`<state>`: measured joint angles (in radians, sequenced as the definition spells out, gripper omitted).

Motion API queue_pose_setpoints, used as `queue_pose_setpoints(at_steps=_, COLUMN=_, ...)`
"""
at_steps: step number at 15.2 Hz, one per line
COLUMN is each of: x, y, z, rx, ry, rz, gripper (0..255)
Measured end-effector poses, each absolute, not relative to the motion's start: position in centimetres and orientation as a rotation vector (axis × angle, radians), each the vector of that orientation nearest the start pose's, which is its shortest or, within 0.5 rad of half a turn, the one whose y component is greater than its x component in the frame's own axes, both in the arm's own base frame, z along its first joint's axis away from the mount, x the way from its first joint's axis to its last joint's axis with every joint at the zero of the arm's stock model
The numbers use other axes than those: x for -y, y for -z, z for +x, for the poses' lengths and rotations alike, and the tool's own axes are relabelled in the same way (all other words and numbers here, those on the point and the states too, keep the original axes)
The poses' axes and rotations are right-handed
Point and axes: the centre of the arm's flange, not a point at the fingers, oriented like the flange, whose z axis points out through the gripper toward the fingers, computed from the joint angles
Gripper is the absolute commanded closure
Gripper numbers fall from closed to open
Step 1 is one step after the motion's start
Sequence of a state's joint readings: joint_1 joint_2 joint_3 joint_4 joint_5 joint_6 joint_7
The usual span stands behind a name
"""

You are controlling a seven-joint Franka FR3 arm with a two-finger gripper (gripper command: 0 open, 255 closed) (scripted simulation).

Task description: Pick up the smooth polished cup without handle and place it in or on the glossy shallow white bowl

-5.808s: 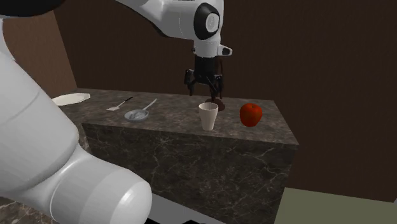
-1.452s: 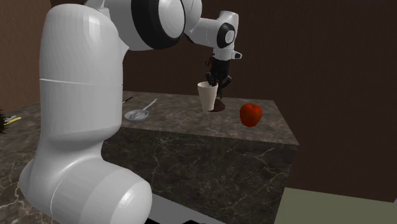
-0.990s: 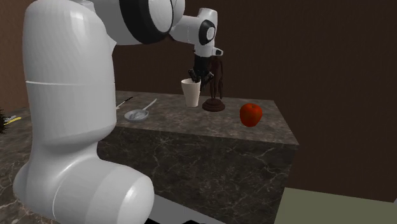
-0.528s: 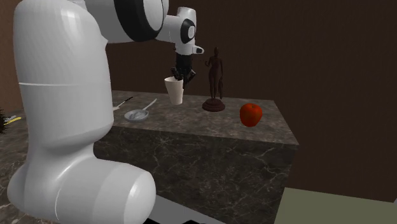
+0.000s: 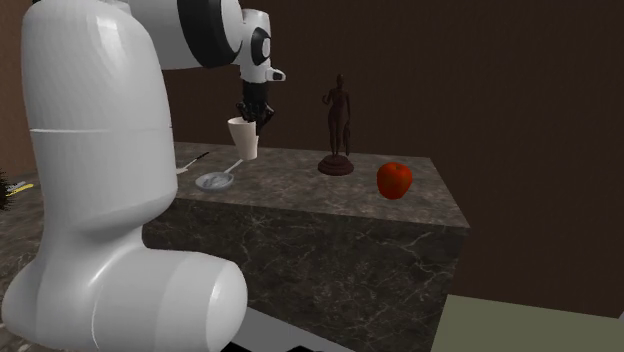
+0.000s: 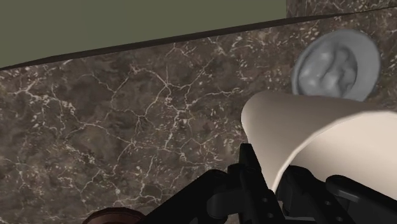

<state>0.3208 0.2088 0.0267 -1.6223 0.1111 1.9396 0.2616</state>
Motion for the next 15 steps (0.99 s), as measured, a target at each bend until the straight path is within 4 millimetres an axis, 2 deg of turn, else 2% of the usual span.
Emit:
queue_pose_setpoints(at_steps=11, x=-35.9, y=-52.1, z=57.3, rx=0.076, ry=0.105, rz=-3.001, gripper=255)
queue_pose_setpoints(at_steps=15, x=-36.8, y=-50.9, z=56.9, rx=0.074, ry=0.105, rz=-3.001, gripper=255)
